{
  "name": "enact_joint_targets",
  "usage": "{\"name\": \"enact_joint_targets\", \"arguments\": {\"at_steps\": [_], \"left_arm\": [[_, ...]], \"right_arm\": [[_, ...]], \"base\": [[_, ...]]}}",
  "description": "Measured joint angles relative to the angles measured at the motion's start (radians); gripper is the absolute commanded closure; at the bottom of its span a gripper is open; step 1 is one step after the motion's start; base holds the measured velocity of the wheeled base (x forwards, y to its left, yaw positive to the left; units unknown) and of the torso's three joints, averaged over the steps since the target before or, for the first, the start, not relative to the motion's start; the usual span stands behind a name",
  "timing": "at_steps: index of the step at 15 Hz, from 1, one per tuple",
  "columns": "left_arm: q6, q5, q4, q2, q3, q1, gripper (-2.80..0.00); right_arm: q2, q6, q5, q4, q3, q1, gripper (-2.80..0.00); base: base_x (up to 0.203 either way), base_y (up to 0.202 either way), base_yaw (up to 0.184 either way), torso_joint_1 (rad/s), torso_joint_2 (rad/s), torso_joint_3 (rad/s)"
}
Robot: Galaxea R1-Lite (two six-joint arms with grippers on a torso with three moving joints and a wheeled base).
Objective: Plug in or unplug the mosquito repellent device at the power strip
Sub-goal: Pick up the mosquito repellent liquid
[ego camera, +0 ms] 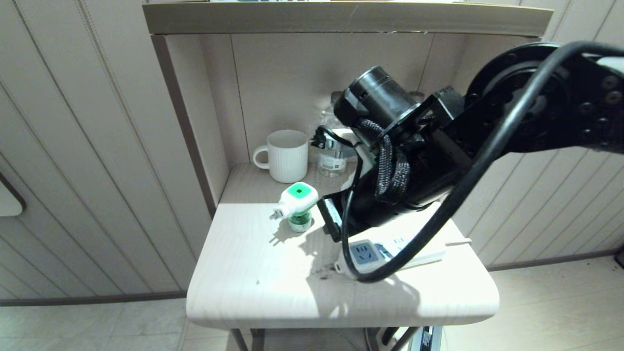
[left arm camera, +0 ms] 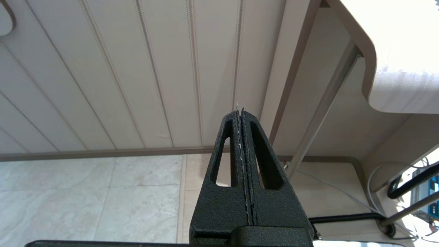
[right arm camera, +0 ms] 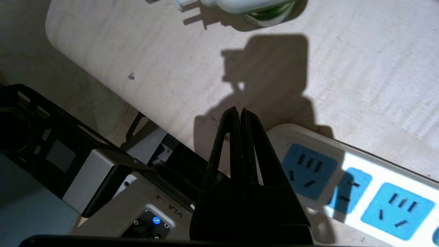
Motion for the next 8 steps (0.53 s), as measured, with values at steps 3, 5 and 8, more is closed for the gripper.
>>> {"name": "enact_joint_targets", "arguments": {"at_steps": [3, 5, 8], "left_arm": [[0.0, 0.0, 0.0, 0.0, 0.0, 0.0, 0.0], [0.0, 0.0, 0.0, 0.0, 0.001, 0.0, 0.0], [0.0, 0.0, 0.0, 0.0, 0.001, 0.0, 0.0]], "right_arm": [[0.016, 0.0, -0.024, -0.043, 0.0, 0.029, 0.0], [0.027, -0.001, -0.08, -0.083, 0.0, 0.052, 0.0], [0.047, -0.002, -0.108, -0.135, 0.0, 0.08, 0.0]], "base": [[0.0, 0.0, 0.0, 0.0, 0.0, 0.0], [0.0, 0.0, 0.0, 0.0, 0.0, 0.0], [0.0, 0.0, 0.0, 0.0, 0.0, 0.0]]}}
